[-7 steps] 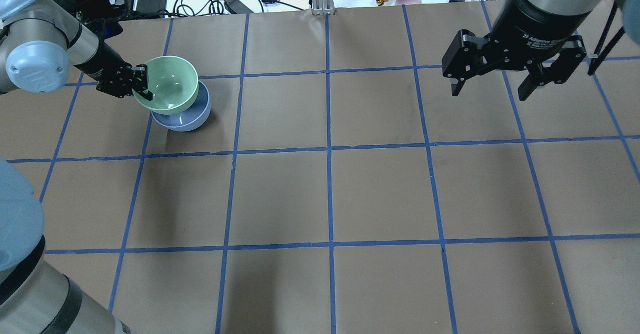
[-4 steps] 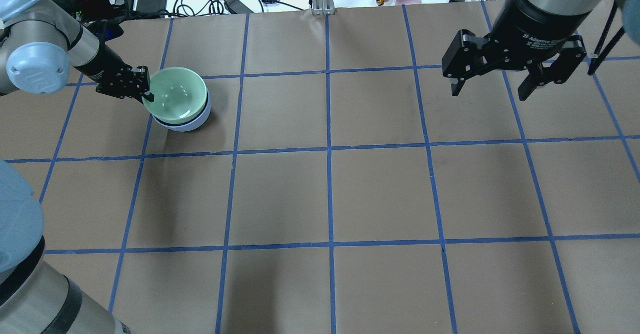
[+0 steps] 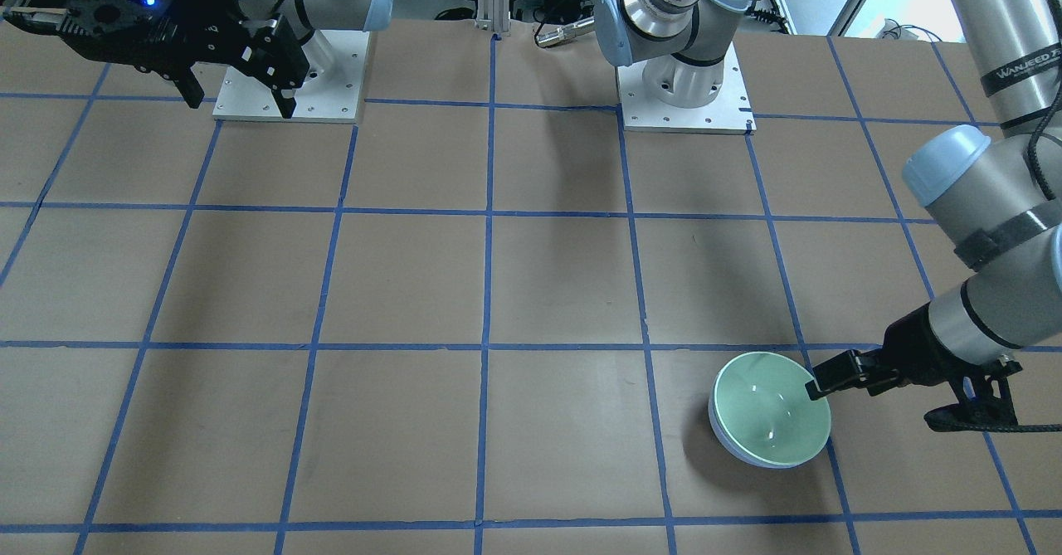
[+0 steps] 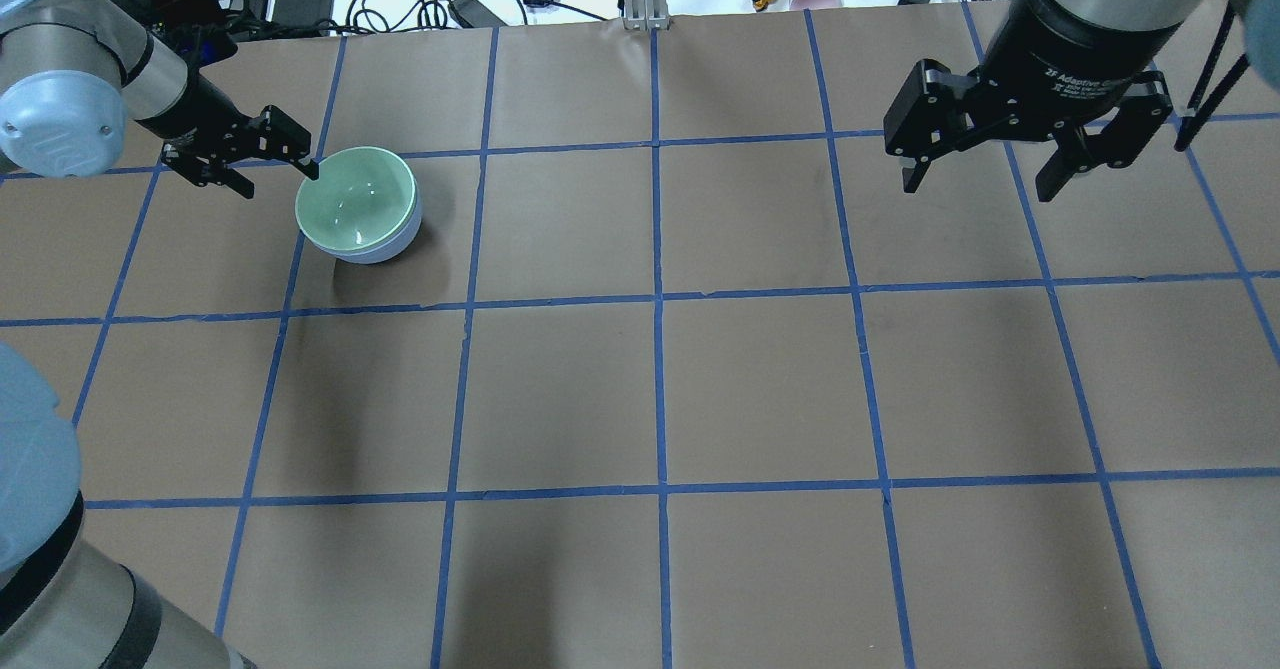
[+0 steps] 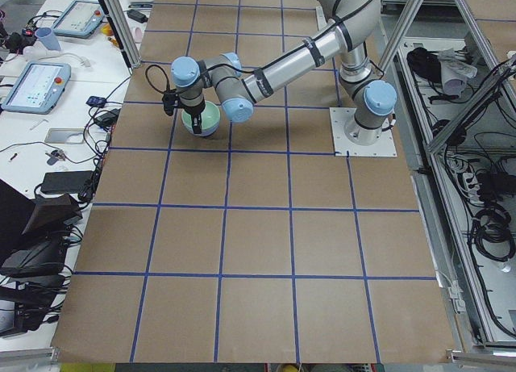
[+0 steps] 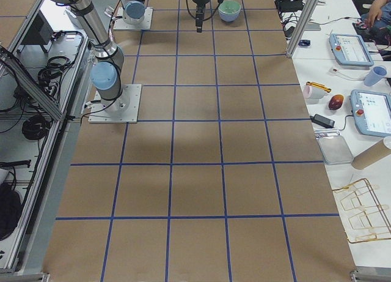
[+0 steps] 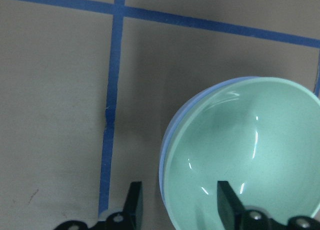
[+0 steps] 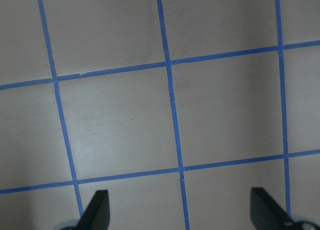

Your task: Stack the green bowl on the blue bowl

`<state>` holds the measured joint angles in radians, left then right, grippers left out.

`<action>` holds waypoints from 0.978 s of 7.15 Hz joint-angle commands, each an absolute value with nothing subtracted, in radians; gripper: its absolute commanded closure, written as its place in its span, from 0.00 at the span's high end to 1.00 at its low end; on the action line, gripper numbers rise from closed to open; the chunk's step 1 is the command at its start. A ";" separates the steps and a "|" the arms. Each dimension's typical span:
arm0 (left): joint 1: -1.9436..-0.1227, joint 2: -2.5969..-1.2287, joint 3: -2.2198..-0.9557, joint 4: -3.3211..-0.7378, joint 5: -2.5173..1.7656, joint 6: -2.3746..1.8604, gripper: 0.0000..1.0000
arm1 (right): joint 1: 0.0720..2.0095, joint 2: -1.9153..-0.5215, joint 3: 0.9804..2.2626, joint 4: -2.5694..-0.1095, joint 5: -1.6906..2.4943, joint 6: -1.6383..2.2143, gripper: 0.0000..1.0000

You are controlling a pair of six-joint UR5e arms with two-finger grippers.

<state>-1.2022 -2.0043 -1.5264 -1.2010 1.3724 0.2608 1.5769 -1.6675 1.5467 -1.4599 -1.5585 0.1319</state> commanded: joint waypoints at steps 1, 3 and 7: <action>-1.257 -1.912 -1.472 -1.332 1.390 0.253 1.00 | 1.577 -1.667 1.546 -1.460 -1.559 0.132 1.00; -1.365 -1.853 -1.382 -1.446 1.500 0.161 1.00 | 1.577 -1.667 1.546 -1.460 -1.559 0.132 1.00; -1.581 -1.735 -1.399 -1.485 1.583 0.031 1.00 | 1.577 -1.667 1.546 -1.460 -1.559 0.132 1.00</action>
